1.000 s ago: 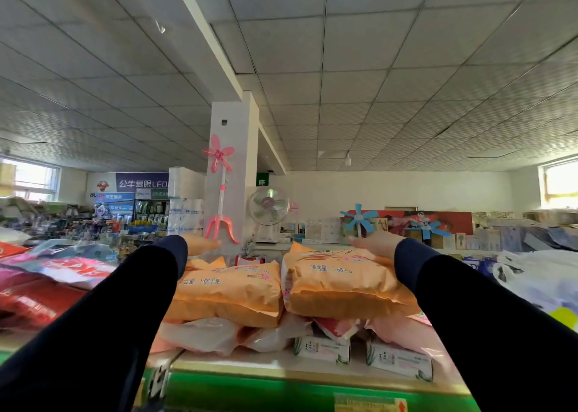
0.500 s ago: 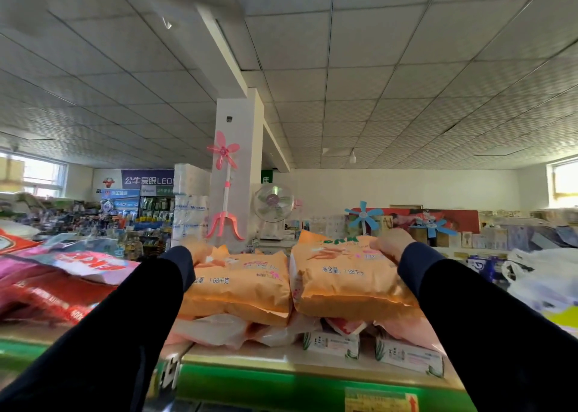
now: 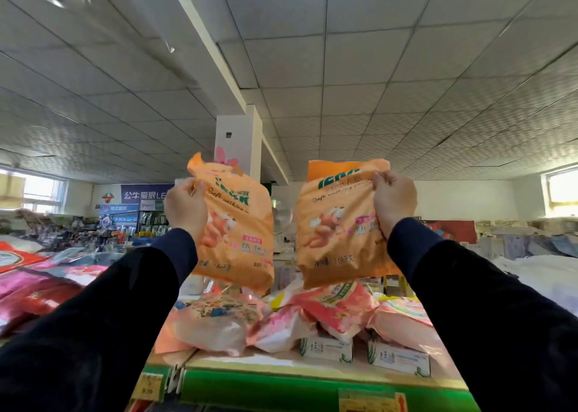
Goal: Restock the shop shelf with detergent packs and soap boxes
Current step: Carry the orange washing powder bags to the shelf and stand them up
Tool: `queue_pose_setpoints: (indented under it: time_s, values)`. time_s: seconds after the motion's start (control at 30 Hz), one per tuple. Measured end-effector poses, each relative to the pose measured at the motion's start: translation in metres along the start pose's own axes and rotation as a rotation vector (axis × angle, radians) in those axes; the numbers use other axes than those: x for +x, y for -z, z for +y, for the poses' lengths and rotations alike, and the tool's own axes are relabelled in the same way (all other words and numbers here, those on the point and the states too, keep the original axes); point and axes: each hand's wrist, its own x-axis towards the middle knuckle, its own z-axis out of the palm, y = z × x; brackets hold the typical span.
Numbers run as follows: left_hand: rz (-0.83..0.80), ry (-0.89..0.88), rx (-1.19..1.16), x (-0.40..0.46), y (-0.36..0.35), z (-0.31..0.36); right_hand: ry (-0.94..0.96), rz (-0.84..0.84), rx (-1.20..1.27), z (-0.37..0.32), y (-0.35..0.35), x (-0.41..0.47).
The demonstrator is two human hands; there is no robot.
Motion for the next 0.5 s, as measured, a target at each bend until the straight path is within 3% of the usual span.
queue_pose_setpoints:
  time_s: [0.1,0.3,0.4,0.5]
  values:
    - [-0.018,-0.051,-0.174,-0.018,0.002,-0.009,0.073,0.073,0.138,0.010,-0.002,-0.007]
    - [-0.112,0.073,-0.265,-0.095,0.001,-0.063,0.001,-0.129,0.279,0.071,-0.015,-0.055]
    - [-0.165,0.151,-0.350,-0.091,0.007,-0.056,-0.180,-0.202,0.342,0.067,-0.006,-0.046]
    - [-0.285,0.304,-0.510,-0.079,0.008,-0.041,-0.469,-0.426,0.480,0.056,0.002,-0.032]
